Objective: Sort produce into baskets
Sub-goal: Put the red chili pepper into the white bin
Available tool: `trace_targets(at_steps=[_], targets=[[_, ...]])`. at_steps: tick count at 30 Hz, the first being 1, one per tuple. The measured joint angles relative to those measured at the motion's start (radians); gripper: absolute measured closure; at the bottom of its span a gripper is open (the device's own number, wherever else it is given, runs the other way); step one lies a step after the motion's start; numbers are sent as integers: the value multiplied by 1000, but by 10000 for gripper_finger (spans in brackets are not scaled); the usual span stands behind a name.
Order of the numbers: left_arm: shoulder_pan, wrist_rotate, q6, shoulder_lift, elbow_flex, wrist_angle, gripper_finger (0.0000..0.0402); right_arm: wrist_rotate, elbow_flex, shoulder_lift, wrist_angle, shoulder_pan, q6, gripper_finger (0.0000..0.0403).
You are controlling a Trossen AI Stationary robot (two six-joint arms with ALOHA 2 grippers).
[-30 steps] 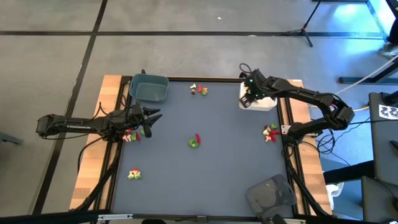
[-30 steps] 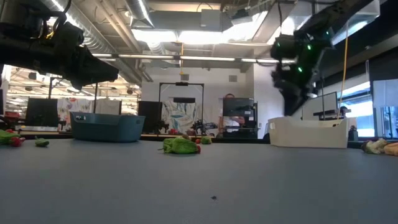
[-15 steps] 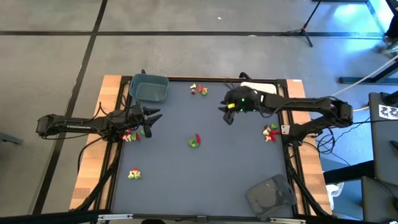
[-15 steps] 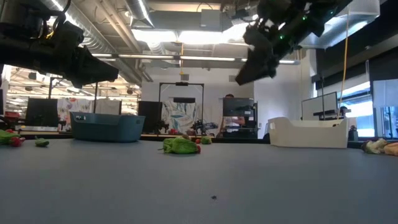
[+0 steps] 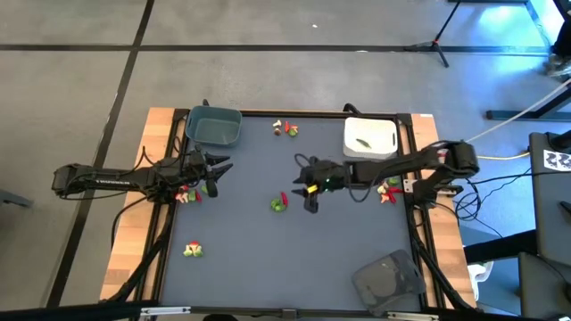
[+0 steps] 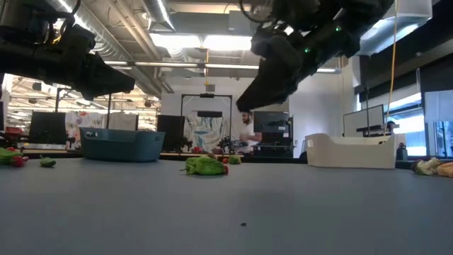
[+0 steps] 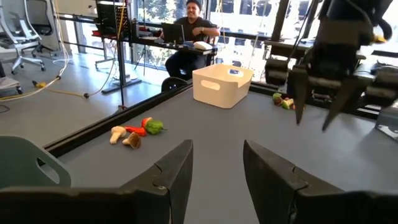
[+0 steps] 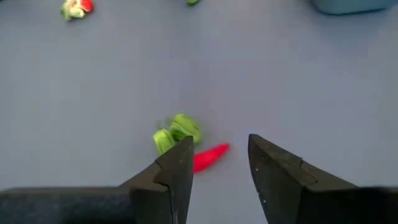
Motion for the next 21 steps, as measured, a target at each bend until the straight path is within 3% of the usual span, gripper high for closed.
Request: trace_targets(at_steps=[12,21], targets=[[0,0,-1,0,0,-2,263,-11,100,206,24,14,79,249],[0,0,-6,0,0,-2,263,19,147,289,17,14,139,249]])
